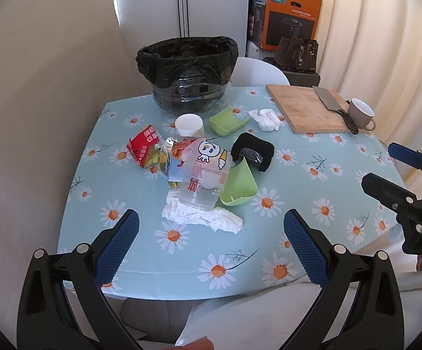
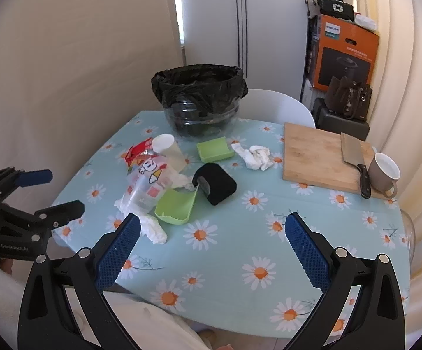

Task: Collect trash
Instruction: 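Move both tools toward the cluttered trash on the table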

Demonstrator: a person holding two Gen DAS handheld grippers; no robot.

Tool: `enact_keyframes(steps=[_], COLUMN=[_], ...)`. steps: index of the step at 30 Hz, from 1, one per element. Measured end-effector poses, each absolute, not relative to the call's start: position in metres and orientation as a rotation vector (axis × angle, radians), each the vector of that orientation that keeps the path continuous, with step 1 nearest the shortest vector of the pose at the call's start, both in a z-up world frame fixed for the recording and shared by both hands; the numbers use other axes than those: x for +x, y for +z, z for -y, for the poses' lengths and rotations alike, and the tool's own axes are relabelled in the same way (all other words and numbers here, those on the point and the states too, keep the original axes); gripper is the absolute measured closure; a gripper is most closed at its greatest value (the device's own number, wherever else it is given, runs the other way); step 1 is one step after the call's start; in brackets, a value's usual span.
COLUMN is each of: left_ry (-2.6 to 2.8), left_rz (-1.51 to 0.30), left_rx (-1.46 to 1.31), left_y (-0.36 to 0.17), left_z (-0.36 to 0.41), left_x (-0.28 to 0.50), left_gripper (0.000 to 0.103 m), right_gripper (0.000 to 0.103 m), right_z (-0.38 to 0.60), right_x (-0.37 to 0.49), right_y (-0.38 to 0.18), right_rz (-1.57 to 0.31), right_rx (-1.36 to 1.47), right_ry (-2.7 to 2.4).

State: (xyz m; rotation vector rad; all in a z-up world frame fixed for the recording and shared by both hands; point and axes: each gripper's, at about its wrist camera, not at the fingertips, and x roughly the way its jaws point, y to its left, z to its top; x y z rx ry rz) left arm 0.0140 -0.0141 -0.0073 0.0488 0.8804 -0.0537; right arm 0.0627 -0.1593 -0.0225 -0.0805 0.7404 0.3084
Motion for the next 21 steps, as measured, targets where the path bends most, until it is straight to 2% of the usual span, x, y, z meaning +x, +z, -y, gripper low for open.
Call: enact_keyframes(steps=[21], left_ry=[-0.114], left_rz=[-0.917], left_rx=[0.024], left_y=[-0.013], left_z=[0.013], left_x=[0.036], left_gripper=[0.006], right_gripper=[0.009], right_z=[0.160], right_x=[0.086], right_y=[-0.033], right_rz=[-0.811], right_rx=[-0.047], right_ry=[0.330])
